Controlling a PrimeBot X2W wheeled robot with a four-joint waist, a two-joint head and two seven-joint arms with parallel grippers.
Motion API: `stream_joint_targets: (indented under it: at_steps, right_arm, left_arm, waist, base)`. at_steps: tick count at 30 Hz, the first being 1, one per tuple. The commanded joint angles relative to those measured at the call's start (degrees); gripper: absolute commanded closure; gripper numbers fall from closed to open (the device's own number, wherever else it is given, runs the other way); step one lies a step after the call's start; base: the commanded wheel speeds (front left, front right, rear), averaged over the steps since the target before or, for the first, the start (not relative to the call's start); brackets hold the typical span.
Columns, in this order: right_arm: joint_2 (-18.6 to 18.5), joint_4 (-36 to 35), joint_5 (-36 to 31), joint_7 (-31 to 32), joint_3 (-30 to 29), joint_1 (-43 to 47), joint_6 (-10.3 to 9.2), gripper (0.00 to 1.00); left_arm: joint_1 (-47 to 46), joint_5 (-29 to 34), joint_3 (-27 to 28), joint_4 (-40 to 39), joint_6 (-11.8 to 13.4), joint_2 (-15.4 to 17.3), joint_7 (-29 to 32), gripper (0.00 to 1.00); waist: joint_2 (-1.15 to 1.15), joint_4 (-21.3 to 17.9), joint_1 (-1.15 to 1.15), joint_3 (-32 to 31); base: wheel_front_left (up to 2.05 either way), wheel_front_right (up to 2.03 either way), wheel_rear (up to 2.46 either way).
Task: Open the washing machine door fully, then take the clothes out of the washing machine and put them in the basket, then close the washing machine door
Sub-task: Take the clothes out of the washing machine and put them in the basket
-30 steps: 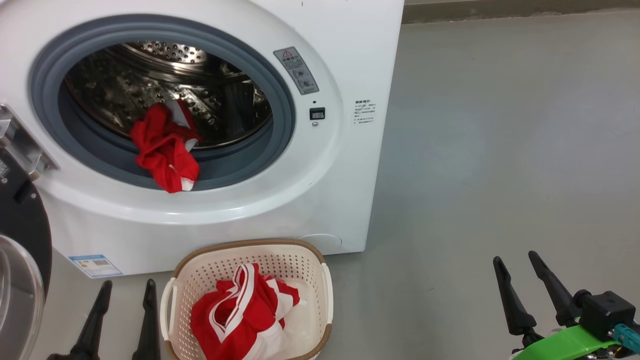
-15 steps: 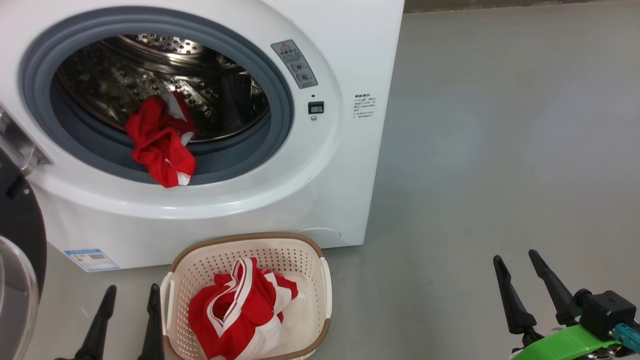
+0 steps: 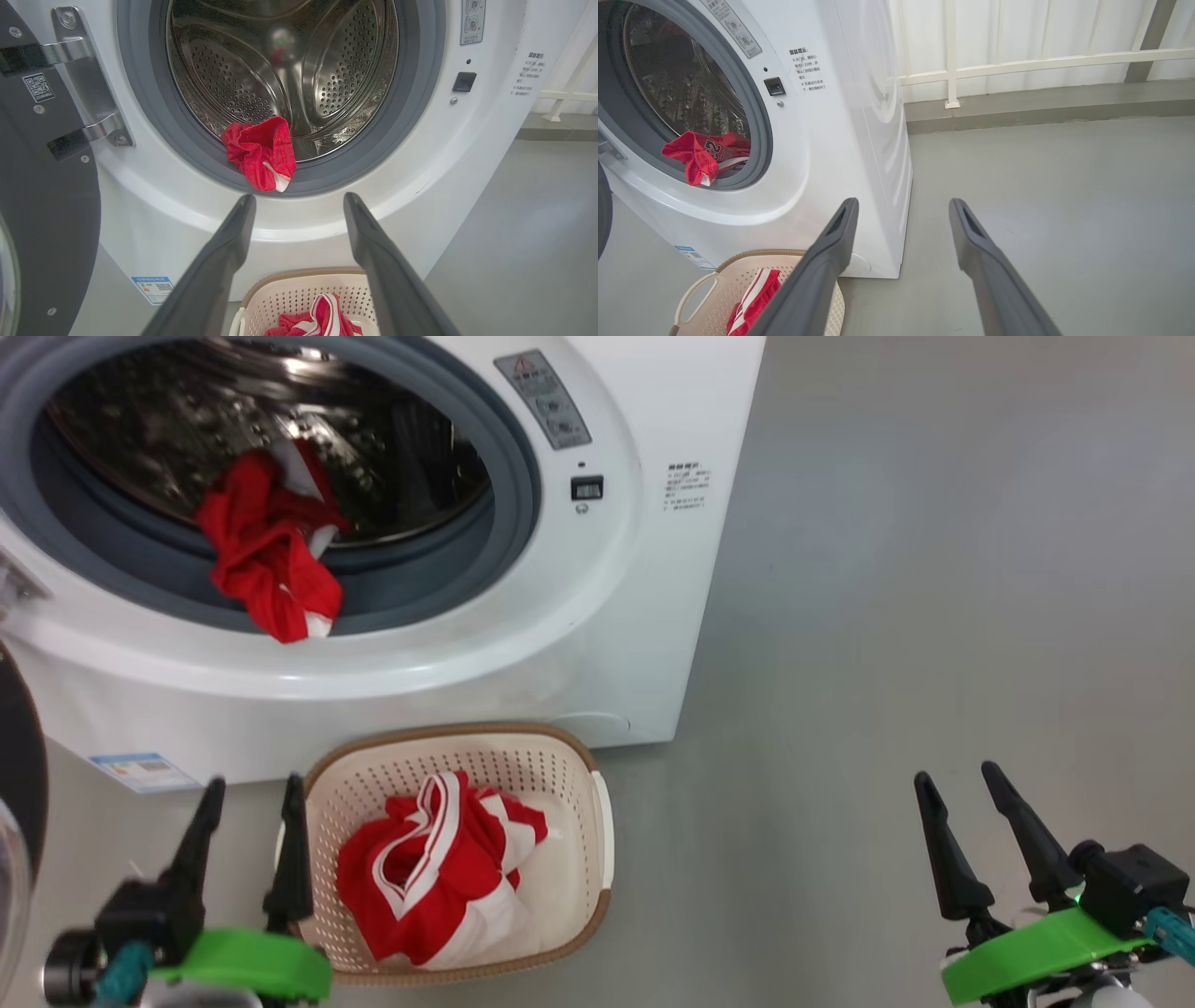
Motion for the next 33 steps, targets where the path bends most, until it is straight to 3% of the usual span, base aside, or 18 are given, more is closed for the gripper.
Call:
stream_joint_targets:
  at_steps: [1, 15, 33]
  right_arm:
    - [-0.5, -1.6, -0.8, -0.4, 0.9, -2.1, 0.35, 0.0]
    - [1.4, -2.0, -0.6, -0.4, 2.1, -8.8, 0.35, 0.0]
    - [3.1, -2.1, -0.1, -0.4, 4.3, -12.8, 0.35, 0.0]
  left_arm:
    - [-3.7, 0.7, 1.9, 0.0, -0.5, 1.4, -0.3, 0.0]
    - [-28.3, 3.7, 2.3, 18.9, 1.4, 7.0, -0.3, 0.0]
    - [-47.1, 4.7, 1.1, 38.7, 1.7, 13.5, -0.3, 0.0]
  waist:
    - [0.0, -0.5, 0.0, 3.2]
    - [0.0, -3.6, 0.0, 13.0]
    - [0.0, -9.1, 0.0, 19.0]
  base:
    - [0.0, 0.0, 0.0]
    - [0.0, 0.0, 0.0]
    - [0.0, 0.0, 0.0]
